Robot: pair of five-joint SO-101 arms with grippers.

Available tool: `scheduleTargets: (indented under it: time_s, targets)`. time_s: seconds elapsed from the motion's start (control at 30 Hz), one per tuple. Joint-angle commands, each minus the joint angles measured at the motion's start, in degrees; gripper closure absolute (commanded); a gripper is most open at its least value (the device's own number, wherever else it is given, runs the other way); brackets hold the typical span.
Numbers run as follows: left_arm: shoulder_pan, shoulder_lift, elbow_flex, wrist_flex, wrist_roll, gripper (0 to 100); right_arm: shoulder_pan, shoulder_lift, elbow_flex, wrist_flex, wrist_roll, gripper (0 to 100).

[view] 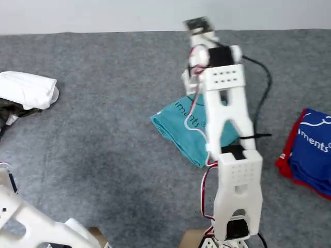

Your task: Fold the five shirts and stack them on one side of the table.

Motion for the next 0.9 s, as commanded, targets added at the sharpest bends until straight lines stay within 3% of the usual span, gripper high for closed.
scheduleTargets:
  time_s: [0.0,0.17,0.37,0.57,0.87]
  targets:
    - [0.3,-1.2,-0.2,-0.4,-0.2,100,3.6,-4.6,-2.4,2.5,-4.5,98.9]
    - [0.3,-1.2,-0.2,-0.4,-0.2,100,5.6,-5.1,-0.3,2.6,-11.1,98.9]
    - [0.3,-1.2,-0.2,-0.4,-0.2,100,5.4,-12.6,13.3,2.5,-12.6,99.0]
    - [0.3,-1.2,-0.1,-0.4,-0.2,100,5.6,-19.0,23.8,2.3,-23.4,98.8]
    - [0.4,-1.1,-0.1,-0.4,-0.1,100,5.8,-18.9,27.2,2.2,-31.3,94.2]
